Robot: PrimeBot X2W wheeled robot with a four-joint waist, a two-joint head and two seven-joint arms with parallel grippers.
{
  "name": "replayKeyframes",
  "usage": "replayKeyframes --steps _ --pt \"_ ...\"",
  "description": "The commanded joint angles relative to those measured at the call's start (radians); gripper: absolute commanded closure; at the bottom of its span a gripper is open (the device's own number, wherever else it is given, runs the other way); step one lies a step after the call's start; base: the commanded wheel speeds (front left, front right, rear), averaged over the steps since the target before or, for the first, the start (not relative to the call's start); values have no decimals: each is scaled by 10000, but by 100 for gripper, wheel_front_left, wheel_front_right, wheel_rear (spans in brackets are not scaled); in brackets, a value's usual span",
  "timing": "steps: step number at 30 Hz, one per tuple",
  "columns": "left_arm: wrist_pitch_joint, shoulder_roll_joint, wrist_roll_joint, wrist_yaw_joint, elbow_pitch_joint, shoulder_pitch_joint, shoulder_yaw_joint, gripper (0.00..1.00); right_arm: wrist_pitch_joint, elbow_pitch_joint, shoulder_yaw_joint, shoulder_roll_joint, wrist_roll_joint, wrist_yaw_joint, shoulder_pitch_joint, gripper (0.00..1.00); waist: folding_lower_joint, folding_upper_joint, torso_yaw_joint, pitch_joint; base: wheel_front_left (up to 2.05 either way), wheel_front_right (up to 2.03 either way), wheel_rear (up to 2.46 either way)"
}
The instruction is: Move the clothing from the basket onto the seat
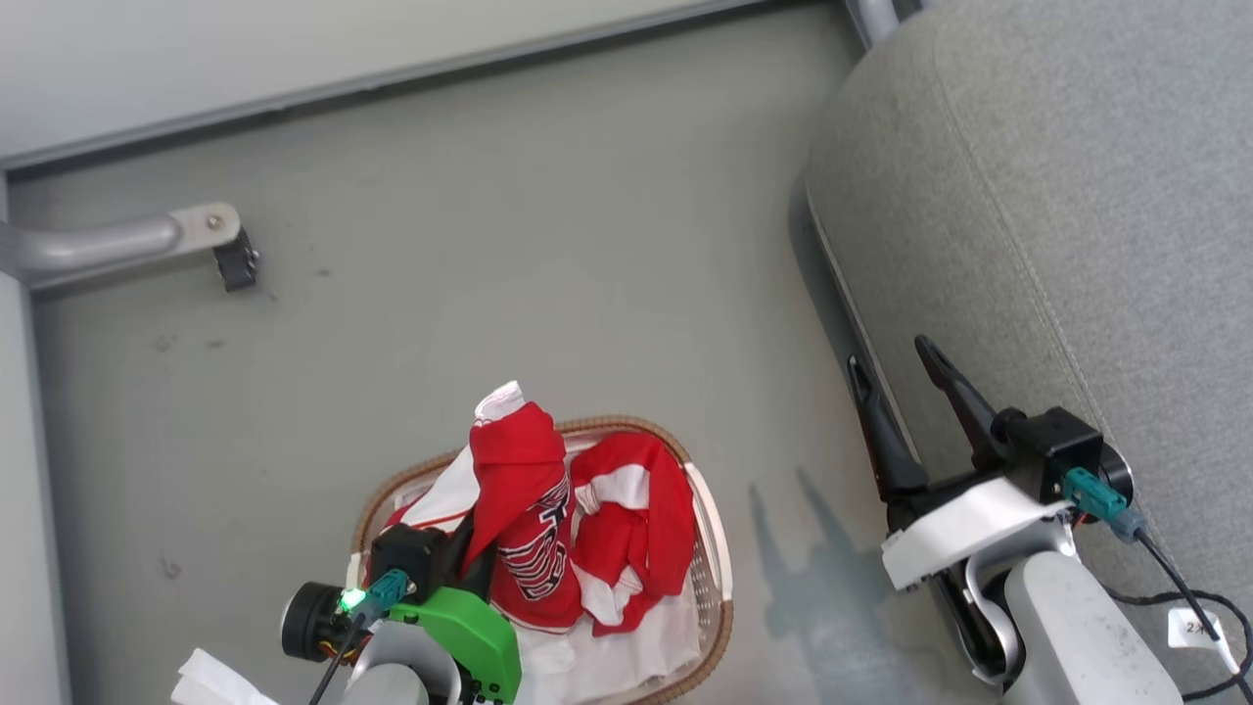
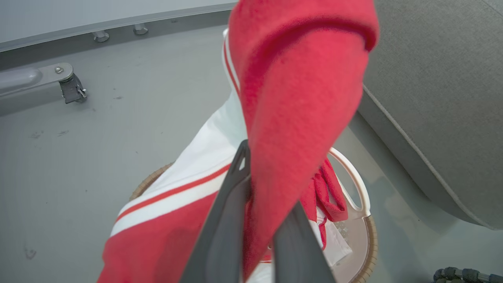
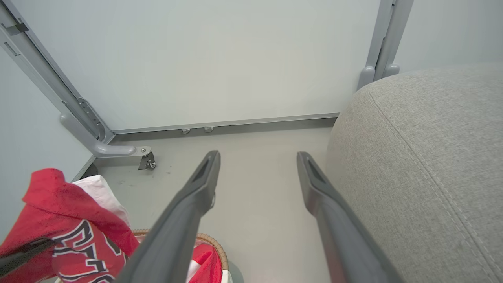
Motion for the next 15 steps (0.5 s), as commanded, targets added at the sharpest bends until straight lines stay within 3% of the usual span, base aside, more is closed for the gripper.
replayKeyframes --steps 1,15 --pt "-12 6 112 -27 -293 241 141 100 -21 43 -2 -65 23 -10 253 0 1 0 418 -1092 0 0 0" --pt "-12 -34 428 -28 -3418 713 601 100 -21 287 132 -61 32 -10 1027 0 1 0 650 -2443 0 0 0"
